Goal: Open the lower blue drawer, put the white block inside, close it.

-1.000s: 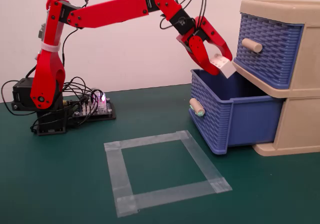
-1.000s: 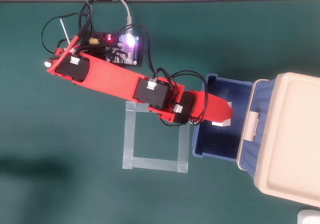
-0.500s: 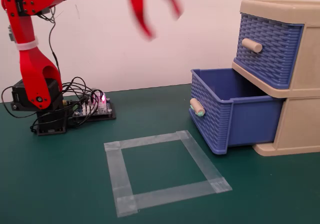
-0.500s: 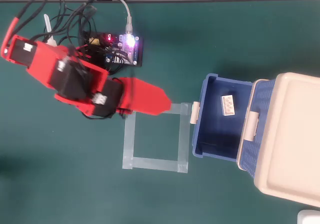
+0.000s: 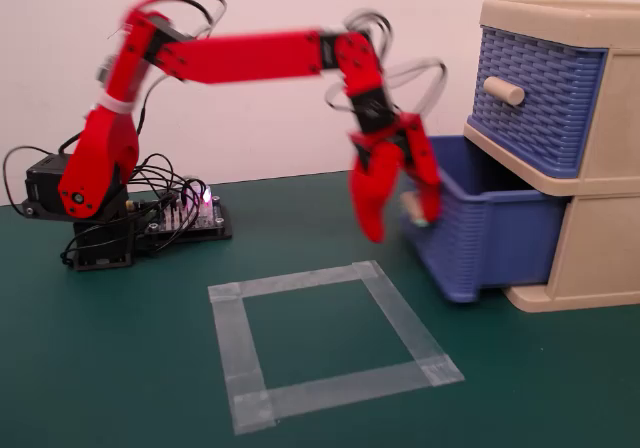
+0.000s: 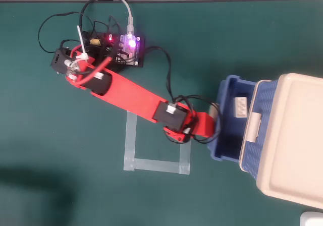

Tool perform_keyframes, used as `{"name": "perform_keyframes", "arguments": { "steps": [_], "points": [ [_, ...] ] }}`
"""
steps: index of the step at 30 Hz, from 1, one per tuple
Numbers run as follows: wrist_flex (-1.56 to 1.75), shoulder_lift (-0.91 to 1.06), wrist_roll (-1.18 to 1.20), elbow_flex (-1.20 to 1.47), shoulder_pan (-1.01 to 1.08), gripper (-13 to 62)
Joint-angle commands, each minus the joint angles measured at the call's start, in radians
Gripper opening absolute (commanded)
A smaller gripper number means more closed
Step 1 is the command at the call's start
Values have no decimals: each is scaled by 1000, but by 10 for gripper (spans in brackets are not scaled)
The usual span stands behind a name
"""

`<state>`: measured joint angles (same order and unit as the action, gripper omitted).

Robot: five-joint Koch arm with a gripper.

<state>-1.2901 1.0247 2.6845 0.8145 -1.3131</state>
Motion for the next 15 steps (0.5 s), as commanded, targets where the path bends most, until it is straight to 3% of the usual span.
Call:
{"name": "perform_keyframes", "arguments": {
  "steps": [1,10,12,15],
  "points": [
    [114,-48,8,-103,-49,337],
    [124,-426,67,-746,-138,339],
    [51,-417,69,-810,-133,341],
    [-285,-238,67,-844,-75,339]
  ]
}}
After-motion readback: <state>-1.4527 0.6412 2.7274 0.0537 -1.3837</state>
